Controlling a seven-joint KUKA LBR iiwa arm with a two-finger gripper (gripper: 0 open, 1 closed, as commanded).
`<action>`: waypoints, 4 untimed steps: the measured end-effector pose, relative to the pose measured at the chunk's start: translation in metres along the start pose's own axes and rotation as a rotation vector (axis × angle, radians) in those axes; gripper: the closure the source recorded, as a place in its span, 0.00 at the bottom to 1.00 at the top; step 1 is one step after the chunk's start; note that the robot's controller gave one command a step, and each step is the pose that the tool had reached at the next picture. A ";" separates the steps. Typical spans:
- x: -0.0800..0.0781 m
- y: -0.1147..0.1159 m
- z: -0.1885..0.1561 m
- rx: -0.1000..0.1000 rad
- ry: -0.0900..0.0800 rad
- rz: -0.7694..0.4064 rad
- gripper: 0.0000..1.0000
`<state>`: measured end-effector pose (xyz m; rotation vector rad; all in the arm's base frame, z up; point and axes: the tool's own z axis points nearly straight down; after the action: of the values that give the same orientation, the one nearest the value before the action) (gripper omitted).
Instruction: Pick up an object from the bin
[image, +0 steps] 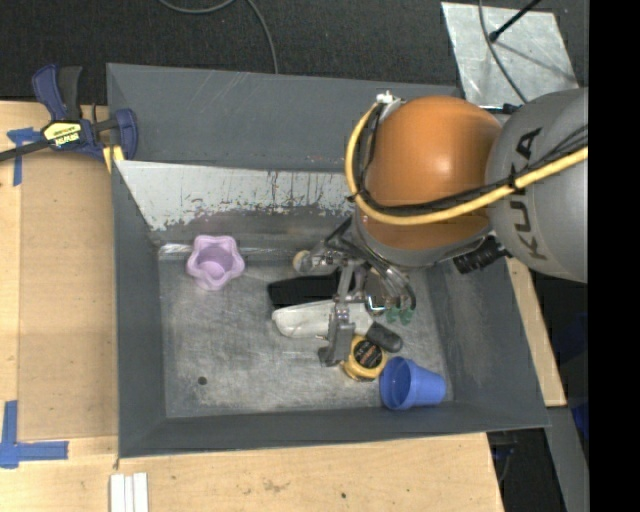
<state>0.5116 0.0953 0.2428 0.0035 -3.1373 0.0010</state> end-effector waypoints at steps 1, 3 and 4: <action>-0.001 0.000 -0.003 -0.001 -0.007 0.002 0.00; -0.040 -0.018 0.109 -0.001 -0.010 -0.115 0.00; -0.057 -0.027 0.165 -0.004 -0.021 0.127 1.00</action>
Offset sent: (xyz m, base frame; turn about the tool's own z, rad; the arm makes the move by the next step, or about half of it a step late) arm 0.0286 -0.0094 -0.1279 -0.0435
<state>0.5677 0.0684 0.0776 -0.1965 -3.1518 -0.0043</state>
